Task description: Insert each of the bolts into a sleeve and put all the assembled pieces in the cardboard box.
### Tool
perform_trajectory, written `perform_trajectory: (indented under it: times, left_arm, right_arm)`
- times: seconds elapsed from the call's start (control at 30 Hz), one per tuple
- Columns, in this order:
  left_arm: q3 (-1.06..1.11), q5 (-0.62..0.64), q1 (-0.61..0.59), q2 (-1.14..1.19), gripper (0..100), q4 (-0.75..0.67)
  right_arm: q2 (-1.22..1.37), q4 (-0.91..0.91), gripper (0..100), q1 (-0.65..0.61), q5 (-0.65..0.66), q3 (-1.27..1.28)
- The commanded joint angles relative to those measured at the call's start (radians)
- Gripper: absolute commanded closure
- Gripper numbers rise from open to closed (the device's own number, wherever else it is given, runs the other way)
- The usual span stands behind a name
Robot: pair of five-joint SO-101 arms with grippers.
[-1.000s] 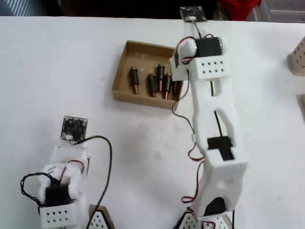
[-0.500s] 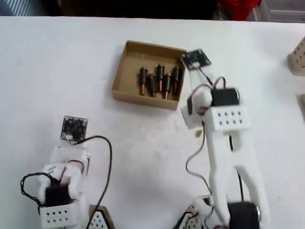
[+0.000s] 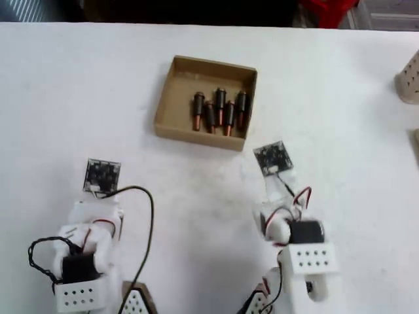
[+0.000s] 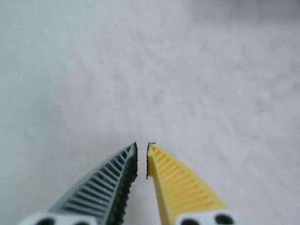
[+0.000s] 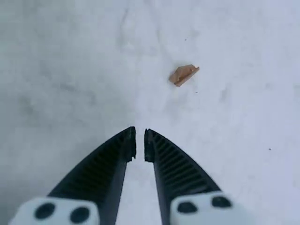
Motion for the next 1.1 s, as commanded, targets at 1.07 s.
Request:
perform_trajectory:
  times: [1.07]
  left_arm:
    - [0.0, -0.002, -0.067, -0.007, 93, 0.167]
  right_arm:
    - [-0.625, 0.236, 97.8, 0.008, 0.011, 0.287]
